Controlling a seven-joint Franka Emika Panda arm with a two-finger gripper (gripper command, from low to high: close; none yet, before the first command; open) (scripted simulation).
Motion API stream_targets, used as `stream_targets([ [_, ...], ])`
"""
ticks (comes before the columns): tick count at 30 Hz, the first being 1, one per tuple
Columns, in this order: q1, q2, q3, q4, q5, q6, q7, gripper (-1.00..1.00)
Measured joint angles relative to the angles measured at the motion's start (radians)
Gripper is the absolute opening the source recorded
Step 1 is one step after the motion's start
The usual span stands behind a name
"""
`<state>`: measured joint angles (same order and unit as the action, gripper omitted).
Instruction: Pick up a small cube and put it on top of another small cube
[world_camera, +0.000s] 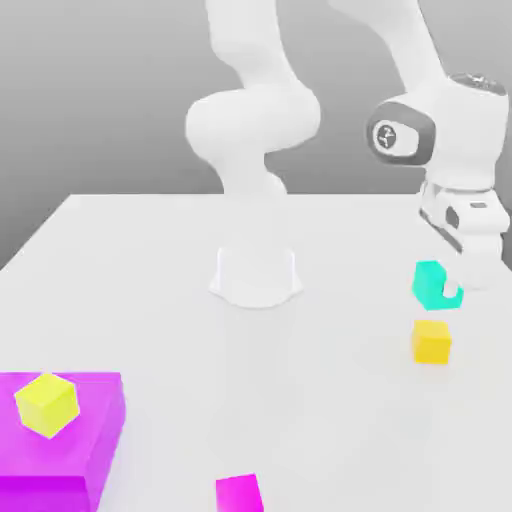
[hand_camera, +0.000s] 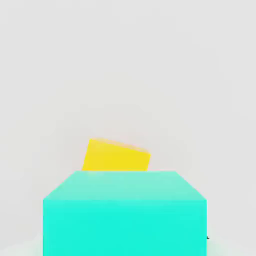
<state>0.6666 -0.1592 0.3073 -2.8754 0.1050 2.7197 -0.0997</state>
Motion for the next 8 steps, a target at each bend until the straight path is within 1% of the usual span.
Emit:
stream_targets([
  [2,-0.019,0.065,0.013,0.001,-0.040,0.062,0.024,-1.00],
  [4,-0.026,0.135,0.005,0.002,-0.099,0.128,0.065,-1.00],
  [5,-0.029,0.170,-0.002,0.003,-0.132,0.162,0.089,1.00],
  [8,-0.043,0.170,-0.002,0.003,-0.132,0.162,0.089,1.00],
])
